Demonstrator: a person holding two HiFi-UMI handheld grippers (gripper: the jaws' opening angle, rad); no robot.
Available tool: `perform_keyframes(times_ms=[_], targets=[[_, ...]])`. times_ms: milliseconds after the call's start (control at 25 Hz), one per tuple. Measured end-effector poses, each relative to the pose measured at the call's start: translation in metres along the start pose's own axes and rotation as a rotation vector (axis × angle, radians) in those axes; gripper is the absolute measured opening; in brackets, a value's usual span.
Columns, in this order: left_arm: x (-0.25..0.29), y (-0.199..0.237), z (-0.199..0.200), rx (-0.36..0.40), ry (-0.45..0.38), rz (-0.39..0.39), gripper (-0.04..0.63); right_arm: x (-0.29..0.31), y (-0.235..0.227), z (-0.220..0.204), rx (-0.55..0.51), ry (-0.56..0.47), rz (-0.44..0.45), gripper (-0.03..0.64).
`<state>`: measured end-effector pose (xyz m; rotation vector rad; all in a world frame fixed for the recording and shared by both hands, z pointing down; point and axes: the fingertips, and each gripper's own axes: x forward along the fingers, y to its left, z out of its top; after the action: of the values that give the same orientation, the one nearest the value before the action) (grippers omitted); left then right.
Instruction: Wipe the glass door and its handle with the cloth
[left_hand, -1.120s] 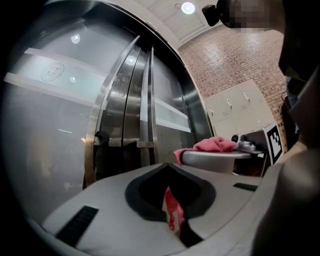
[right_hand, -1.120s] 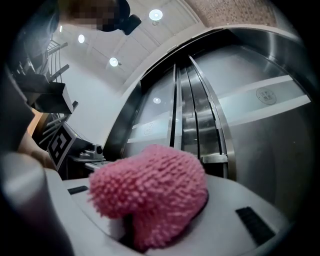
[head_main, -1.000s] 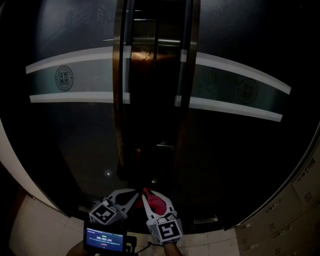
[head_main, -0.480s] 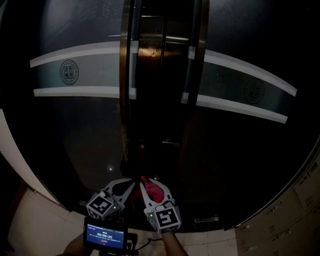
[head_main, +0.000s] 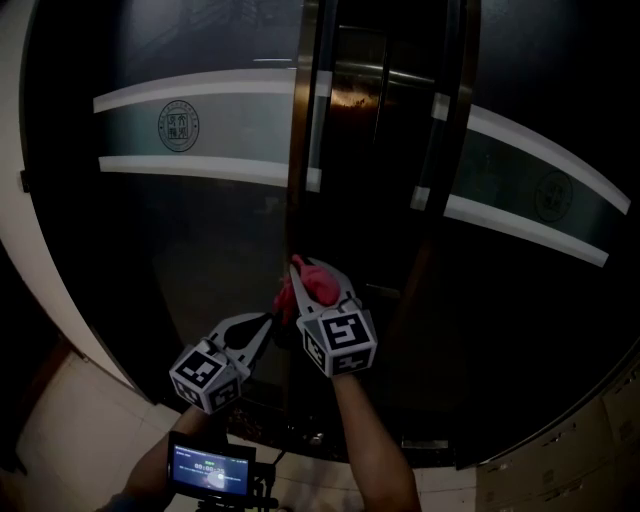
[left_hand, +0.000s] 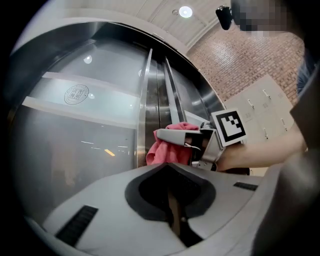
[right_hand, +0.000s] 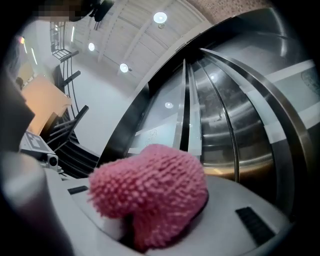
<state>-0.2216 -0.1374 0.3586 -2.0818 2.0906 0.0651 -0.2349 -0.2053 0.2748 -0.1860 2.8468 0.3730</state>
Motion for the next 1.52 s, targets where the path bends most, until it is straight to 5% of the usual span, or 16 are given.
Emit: perform_keyframes(times_ms=[560, 1000, 1520], targets=[[-0.016, 0.013, -0.04, -0.052, 0.063, 0.04, 0.014, -0.019, 0.037, -0.097, 0.131, 0.071, -0.05, 0.054], [-0.026, 0.01, -0.066, -0.053, 0.125, 0.048, 0.014, -0.026, 0.089, -0.199, 0.252, 0.248, -0.019, 0.052], [-0.022, -0.003, -0.07, -0.064, 0.134, 0.023, 0.014, -0.042, 0.083, -0.182, 0.27, 0.21, -0.033, 0.052]])
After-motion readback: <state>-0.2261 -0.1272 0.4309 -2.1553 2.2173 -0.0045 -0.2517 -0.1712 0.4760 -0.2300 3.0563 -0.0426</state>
